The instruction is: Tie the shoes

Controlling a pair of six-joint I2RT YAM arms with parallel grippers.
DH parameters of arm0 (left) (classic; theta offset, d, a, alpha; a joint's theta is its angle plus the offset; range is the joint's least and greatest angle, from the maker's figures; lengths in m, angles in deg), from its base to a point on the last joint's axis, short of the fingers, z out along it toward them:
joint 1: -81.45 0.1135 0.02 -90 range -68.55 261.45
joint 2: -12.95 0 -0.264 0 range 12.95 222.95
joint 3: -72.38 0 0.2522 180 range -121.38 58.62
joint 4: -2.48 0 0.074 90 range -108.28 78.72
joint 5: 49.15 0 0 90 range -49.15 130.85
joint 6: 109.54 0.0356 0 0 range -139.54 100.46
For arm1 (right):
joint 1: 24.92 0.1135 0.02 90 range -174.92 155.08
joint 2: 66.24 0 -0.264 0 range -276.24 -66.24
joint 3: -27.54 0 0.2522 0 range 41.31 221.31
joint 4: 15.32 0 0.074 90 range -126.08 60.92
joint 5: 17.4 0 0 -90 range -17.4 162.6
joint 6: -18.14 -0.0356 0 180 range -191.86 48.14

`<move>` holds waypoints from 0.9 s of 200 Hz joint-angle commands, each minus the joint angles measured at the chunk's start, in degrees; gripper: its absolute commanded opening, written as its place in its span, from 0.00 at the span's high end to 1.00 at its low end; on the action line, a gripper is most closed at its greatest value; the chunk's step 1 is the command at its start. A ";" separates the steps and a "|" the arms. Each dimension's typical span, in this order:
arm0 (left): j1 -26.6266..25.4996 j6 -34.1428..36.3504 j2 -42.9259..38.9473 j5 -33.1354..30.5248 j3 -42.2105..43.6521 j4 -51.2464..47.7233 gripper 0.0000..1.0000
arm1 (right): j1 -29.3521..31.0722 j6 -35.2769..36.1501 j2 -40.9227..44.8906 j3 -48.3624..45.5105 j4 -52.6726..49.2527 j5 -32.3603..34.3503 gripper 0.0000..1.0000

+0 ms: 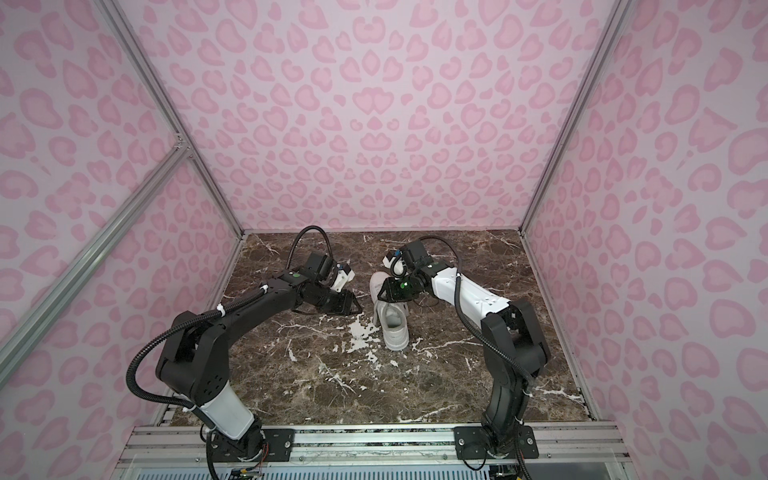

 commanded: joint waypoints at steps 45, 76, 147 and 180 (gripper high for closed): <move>0.11 0.08 -3.59 -1.13 3.35 2.86 0.54 | 0.13 0.34 -4.46 7.50 -1.20 -2.22 0.66; 0.02 2.32 -0.22 -0.07 -1.42 3.34 0.54 | -2.40 0.43 -0.07 3.29 -1.28 -1.07 0.66; 0.28 -4.50 8.63 3.57 -5.50 5.27 0.54 | -5.09 2.11 -0.64 -1.66 -0.90 -4.27 0.67; 1.51 -9.38 12.66 6.08 -6.44 9.59 0.54 | -3.81 -0.54 -0.96 -4.15 2.98 -7.94 0.67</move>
